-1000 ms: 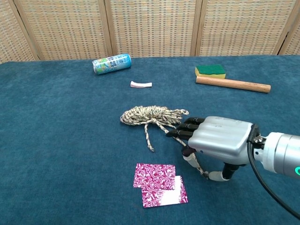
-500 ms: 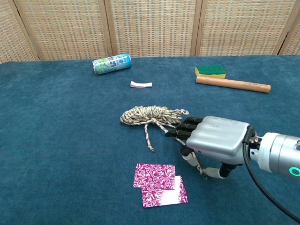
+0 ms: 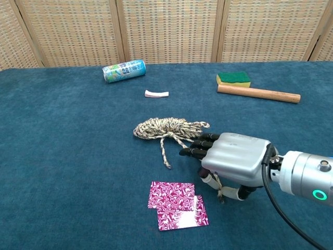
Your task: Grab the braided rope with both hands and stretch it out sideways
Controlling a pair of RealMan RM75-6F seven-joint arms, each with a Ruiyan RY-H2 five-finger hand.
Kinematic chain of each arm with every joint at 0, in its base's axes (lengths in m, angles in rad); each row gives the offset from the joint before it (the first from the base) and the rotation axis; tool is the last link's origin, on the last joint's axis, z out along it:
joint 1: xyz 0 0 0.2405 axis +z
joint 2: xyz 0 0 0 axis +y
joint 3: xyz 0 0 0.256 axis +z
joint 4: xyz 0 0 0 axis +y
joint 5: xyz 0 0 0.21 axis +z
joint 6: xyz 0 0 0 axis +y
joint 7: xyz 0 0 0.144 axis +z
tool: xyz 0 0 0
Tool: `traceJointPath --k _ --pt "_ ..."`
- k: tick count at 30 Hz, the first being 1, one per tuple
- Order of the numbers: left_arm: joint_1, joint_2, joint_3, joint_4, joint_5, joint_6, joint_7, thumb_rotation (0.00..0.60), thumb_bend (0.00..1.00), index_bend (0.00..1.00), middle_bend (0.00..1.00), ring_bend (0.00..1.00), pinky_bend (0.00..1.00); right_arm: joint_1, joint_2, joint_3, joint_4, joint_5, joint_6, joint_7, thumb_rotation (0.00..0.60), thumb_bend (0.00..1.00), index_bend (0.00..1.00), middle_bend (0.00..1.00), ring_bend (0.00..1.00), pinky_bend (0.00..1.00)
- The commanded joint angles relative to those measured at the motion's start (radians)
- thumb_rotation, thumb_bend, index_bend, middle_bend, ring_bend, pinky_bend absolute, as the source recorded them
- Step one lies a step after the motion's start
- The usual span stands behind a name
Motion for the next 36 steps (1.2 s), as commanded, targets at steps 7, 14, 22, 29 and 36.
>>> traceJointPath --k 7,14,22,29,36 --pt "-0.002 0.000 -0.001 0.001 -0.004 -0.003 0.000 0.600 0.00 0.00 0.00 0.00 0.00 0.000 -0.005 0.002 0.019 -0.029 0.039 0.034 0.600 0.52 0.61 0.01 0.00 0.00" --pt "-0.011 -0.008 -0.004 0.005 -0.008 -0.016 0.015 0.600 0.00 0.00 0.00 0.00 0.00 -0.004 0.027 -0.003 0.028 -0.086 0.088 0.087 0.600 0.54 0.61 0.02 0.00 0.00" --pt "-0.068 -0.040 -0.037 0.030 0.017 -0.058 0.071 0.600 0.00 0.00 0.00 0.00 0.00 -0.003 0.053 -0.017 0.098 -0.157 0.129 0.119 0.600 0.54 0.62 0.02 0.00 0.00" --pt "-0.220 -0.133 -0.106 0.089 0.063 -0.193 0.121 0.600 0.00 0.00 0.00 0.00 0.00 -0.009 0.072 -0.016 0.124 -0.172 0.146 0.141 0.600 0.54 0.62 0.02 0.00 0.00" --pt "-0.346 -0.242 -0.150 0.173 0.092 -0.283 0.139 0.600 0.02 0.12 0.00 0.00 0.00 -0.012 0.072 -0.008 0.124 -0.160 0.139 0.183 0.600 0.54 0.63 0.02 0.00 0.00"
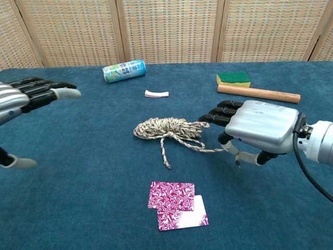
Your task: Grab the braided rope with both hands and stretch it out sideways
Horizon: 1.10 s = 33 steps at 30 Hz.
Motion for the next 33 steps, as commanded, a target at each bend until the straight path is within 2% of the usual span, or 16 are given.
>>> traceJointPath --k 1,7,16,24,33 --pt "-0.067 -0.061 -0.028 0.054 0.023 -0.047 -0.002 0.600 0.04 0.16 0.00 0.00 0.00 0.001 -0.001 0.004 0.001 0.002 -0.004 0.012 0.600 0.54 0.63 0.02 0.00 0.00" --pt "-0.177 -0.164 -0.049 0.168 0.052 -0.104 -0.054 0.600 0.22 0.37 0.00 0.00 0.00 0.008 -0.008 0.016 0.009 0.012 -0.016 0.034 0.600 0.54 0.63 0.02 0.00 0.00" --pt "-0.273 -0.264 -0.071 0.255 0.021 -0.181 -0.012 0.600 0.29 0.41 0.00 0.00 0.00 0.016 -0.015 0.025 0.025 0.022 -0.031 0.055 0.600 0.55 0.63 0.02 0.00 0.00" --pt "-0.354 -0.359 -0.104 0.332 -0.050 -0.260 0.060 0.600 0.30 0.45 0.00 0.00 0.00 0.022 -0.020 0.036 0.035 0.028 -0.033 0.076 0.600 0.54 0.63 0.02 0.00 0.00" --pt "-0.402 -0.447 -0.098 0.419 -0.099 -0.277 0.056 0.600 0.31 0.45 0.00 0.00 0.00 0.027 -0.029 0.040 0.058 0.036 -0.040 0.102 0.600 0.55 0.63 0.02 0.00 0.00"
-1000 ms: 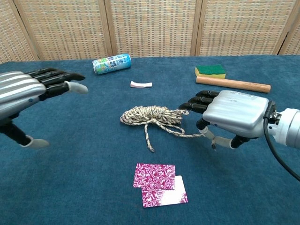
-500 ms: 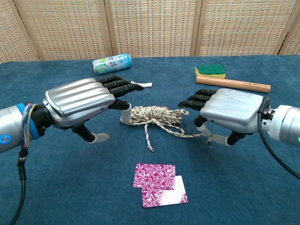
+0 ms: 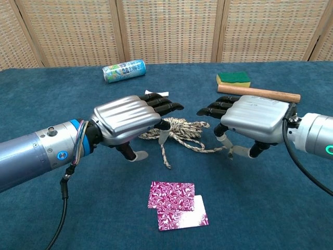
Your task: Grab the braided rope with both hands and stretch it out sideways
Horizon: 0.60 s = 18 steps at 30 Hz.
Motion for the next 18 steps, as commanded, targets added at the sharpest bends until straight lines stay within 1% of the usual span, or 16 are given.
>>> traceJointPath --k 1,5,11,18 --pt "-0.018 -0.029 0.004 0.030 -0.015 -0.007 -0.002 0.600 0.31 0.45 0.00 0.00 0.00 0.001 -0.004 -0.001 0.008 0.000 -0.001 0.009 0.600 0.55 0.63 0.02 0.00 0.00" --pt "-0.036 -0.064 0.009 0.065 -0.028 -0.011 -0.003 0.600 0.31 0.46 0.00 0.00 0.00 0.002 -0.009 -0.003 0.023 0.001 -0.006 0.030 0.600 0.55 0.63 0.02 0.00 0.00" --pt "-0.059 -0.108 0.017 0.104 -0.047 -0.014 0.004 0.600 0.34 0.48 0.00 0.00 0.00 0.004 -0.014 -0.003 0.041 -0.003 -0.001 0.054 0.600 0.55 0.63 0.03 0.00 0.00" --pt "-0.066 -0.117 0.029 0.122 -0.062 -0.010 0.007 0.600 0.34 0.48 0.00 0.00 0.00 0.005 -0.012 -0.004 0.044 -0.010 0.005 0.066 0.600 0.55 0.63 0.03 0.00 0.00"
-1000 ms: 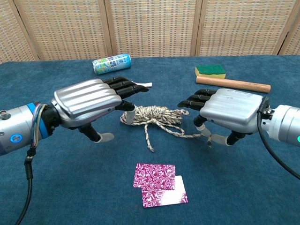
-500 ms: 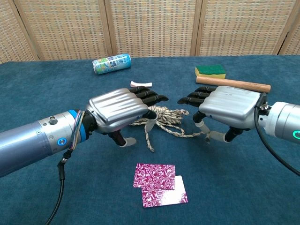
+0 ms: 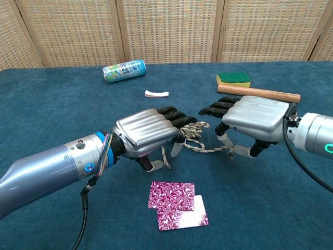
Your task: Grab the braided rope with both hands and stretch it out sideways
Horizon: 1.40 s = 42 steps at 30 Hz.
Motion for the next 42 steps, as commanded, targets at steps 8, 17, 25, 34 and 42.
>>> traceJointPath --k 8,17,25,34,42 --pt "-0.007 -0.002 0.014 0.018 -0.022 0.007 -0.007 0.600 0.34 0.48 0.00 0.00 0.00 0.003 -0.008 -0.002 0.007 -0.006 0.003 0.004 0.600 0.55 0.63 0.03 0.00 0.00" --pt "-0.024 -0.031 0.015 0.052 -0.048 -0.006 -0.005 0.600 0.36 0.49 0.00 0.00 0.00 0.004 -0.014 0.001 0.008 -0.003 0.003 0.005 0.600 0.55 0.63 0.03 0.00 0.00" --pt "-0.033 -0.043 0.020 0.068 -0.057 -0.002 -0.021 0.600 0.36 0.51 0.00 0.00 0.00 0.007 -0.021 0.001 0.014 -0.001 -0.001 0.006 0.600 0.55 0.64 0.03 0.00 0.00" --pt "-0.041 -0.055 0.027 0.078 -0.065 -0.003 -0.024 0.600 0.38 0.54 0.00 0.00 0.00 0.009 -0.023 0.001 0.019 -0.001 -0.001 0.012 0.600 0.55 0.64 0.03 0.00 0.00" --pt "-0.046 -0.059 0.031 0.079 -0.075 -0.004 -0.010 0.600 0.40 0.56 0.00 0.00 0.00 0.009 -0.025 0.001 0.021 0.002 -0.003 0.013 0.600 0.55 0.65 0.03 0.00 0.00"
